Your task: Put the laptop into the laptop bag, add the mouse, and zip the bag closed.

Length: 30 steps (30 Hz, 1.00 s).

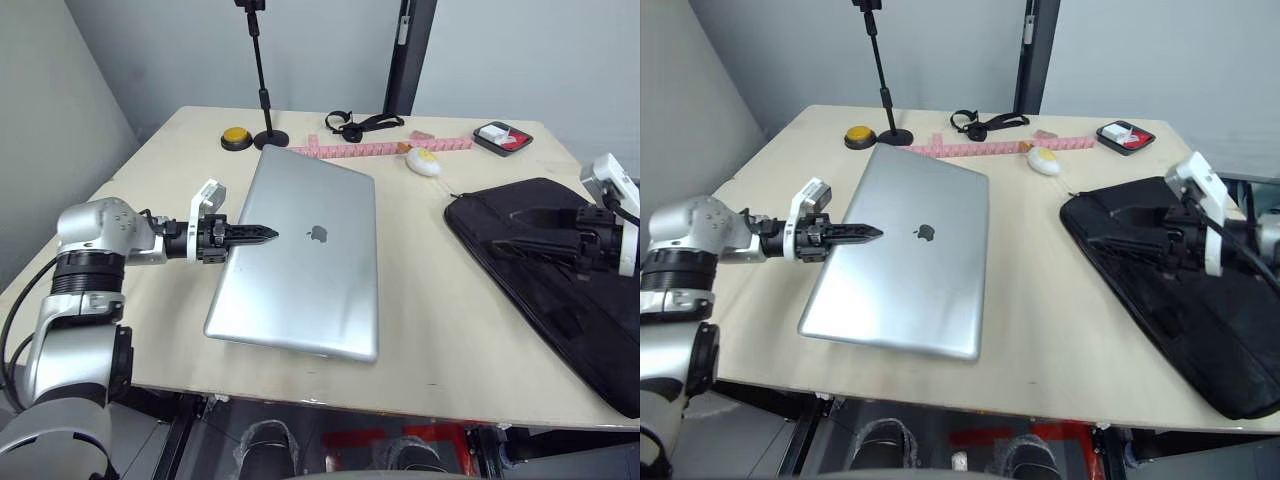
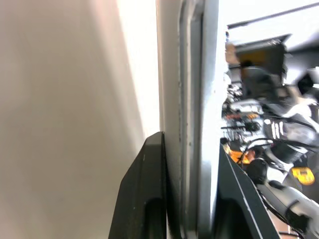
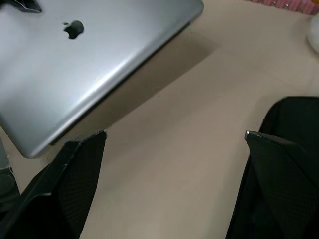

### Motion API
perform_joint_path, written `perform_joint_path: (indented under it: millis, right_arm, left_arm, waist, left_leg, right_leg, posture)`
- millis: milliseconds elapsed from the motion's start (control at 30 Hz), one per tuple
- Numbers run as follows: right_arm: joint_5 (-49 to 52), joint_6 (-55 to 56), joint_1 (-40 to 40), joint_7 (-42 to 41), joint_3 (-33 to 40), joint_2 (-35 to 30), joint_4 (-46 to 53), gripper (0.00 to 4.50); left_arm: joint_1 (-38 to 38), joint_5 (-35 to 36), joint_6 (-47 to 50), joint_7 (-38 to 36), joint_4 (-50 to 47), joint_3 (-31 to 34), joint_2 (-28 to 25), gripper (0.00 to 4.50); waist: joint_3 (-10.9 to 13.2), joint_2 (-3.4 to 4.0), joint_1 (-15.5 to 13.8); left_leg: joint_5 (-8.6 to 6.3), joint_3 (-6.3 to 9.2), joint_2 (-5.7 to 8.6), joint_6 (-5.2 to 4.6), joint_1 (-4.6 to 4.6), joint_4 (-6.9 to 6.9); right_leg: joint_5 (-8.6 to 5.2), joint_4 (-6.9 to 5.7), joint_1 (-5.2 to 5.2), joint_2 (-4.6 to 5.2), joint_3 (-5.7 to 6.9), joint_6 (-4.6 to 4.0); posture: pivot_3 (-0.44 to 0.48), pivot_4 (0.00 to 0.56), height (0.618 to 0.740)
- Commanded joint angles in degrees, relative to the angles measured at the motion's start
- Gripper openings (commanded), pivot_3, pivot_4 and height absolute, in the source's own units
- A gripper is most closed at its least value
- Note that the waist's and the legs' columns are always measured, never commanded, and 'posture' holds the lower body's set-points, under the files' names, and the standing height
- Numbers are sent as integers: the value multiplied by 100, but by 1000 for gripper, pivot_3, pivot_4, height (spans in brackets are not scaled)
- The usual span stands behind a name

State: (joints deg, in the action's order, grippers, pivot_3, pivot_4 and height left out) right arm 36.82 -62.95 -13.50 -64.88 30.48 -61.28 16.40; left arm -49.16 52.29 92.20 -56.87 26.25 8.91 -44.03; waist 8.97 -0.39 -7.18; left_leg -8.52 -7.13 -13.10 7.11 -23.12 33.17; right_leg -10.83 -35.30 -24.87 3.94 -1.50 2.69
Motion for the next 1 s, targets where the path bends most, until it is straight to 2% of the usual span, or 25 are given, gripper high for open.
perform_joint_path:
  millis: [33, 133, 267, 567, 1000]
  right_arm:
    - [-131, 234, 169, 289, -52, -129, 229, 4478]
    - [-171, 254, 16, 734, -246, 49, 141, 4478]
    - [-734, 976, 299, 1124, -650, 177, -136, 4478]
    - [-1252, 1618, 463, 1544, -1097, 414, -830, 4478]
    - [-1645, 2048, 454, 1627, -1817, 637, -1559, 4478]
  left_arm:
    - [-32, 1196, 30, 439, -145, 209, -111, 372]
    - [53, 1779, 30, 941, -181, 198, -23, 372]
    - [220, 2344, 30, 1621, -220, 319, 237, 372]
    - [407, 3346, 30, 2652, -282, 450, 556, 372]
    - [403, 3971, 30, 3397, -138, 544, 683, 372]
  waist:
    - [0, 0, 8]
    - [0, 0, 30]
    - [0, 0, 30]
    - [0, 0, 50]
    - [0, -1, 123]
  left_leg:
    - [0, 0, 0, 0, 1, 3]
    - [2, 0, 0, -1, 2, 18]
    - [4, 1, 1, 2, -2, 23]
    - [8, 5, 4, 6, -11, 24]
    - [9, 5, 3, 6, -8, 40]
  right_leg:
    - [0, -7, -1, 0, -1, 0]
    - [0, -24, -2, 0, -4, 1]
    - [1, -24, -2, 0, -2, 1]
    - [1, -21, -6, -1, 1, 2]
    - [4, -36, -3, -2, -2, 7]
  posture:
    - [0, 150, 739]
    - [0, 150, 739]
    - [0, 150, 739]
    - [0, 150, 739]
    - [0, 150, 739]
